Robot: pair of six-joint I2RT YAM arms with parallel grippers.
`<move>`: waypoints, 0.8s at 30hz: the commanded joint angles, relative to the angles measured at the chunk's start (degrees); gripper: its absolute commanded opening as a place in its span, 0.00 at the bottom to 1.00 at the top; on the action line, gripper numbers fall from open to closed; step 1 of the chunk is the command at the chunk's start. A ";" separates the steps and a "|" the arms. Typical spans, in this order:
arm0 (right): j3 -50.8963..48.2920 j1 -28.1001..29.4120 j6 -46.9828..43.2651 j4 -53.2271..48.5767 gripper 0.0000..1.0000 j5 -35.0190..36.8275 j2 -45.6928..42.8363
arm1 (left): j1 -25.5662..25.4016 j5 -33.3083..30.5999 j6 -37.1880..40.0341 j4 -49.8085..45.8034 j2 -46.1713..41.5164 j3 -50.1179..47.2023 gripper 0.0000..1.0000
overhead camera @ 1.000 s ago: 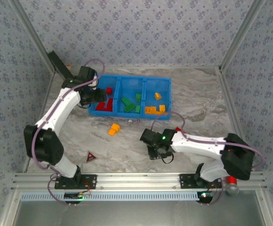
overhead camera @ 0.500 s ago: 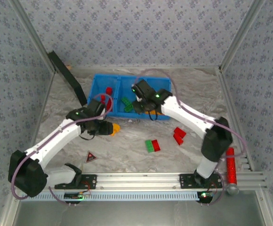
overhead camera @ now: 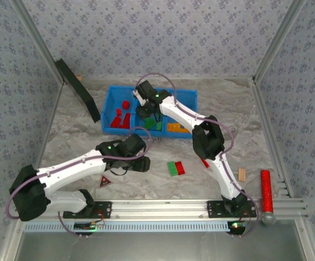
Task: Sort the legos into containers by color
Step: Place the lego in the container, then pick up the lego from the top-right of the table.
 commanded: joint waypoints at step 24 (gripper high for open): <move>-19.64 -13.24 0.17 -7.10 0.92 -9.19 -42.41 | -14.39 -4.43 22.23 -16.66 57.02 70.24 0.70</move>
